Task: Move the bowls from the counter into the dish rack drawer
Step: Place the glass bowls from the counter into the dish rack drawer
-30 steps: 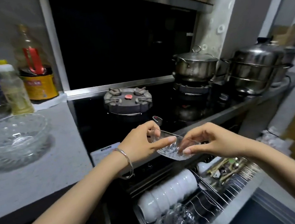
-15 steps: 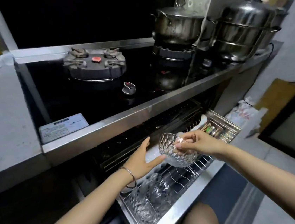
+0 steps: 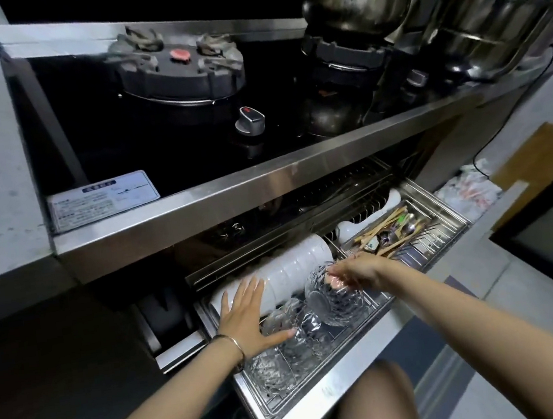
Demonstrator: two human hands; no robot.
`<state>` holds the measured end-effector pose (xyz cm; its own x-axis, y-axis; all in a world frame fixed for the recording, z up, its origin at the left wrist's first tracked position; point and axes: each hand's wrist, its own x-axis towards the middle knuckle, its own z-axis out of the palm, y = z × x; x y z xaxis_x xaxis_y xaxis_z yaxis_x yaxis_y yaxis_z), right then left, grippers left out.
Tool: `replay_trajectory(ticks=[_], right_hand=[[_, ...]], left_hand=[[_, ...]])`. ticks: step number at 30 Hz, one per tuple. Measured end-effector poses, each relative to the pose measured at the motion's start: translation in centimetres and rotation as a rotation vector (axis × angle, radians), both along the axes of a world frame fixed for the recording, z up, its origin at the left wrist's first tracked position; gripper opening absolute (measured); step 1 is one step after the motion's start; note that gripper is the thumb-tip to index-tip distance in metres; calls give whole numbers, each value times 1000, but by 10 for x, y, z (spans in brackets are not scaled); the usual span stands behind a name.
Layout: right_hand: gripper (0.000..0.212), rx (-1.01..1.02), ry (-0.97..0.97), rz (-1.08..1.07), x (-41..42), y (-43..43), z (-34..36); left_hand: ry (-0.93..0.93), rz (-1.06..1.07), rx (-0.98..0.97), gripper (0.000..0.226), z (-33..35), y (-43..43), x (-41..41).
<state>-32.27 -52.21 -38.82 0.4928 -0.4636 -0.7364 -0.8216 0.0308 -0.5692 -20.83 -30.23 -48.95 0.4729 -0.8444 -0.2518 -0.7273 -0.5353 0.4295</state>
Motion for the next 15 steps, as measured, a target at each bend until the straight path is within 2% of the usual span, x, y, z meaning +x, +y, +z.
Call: replay_trajectory(ticks=[2, 6, 15], right_hand=[[21, 34, 61, 11, 5, 0, -7], [23, 120, 166, 60, 12, -1, -21], [22, 232, 259, 165, 26, 8, -49]], left_hand=[[-27, 0, 17, 127, -5, 0, -1], [-65, -10, 22, 129, -13, 1, -3], [-93, -8, -4, 127, -18, 1, -4]])
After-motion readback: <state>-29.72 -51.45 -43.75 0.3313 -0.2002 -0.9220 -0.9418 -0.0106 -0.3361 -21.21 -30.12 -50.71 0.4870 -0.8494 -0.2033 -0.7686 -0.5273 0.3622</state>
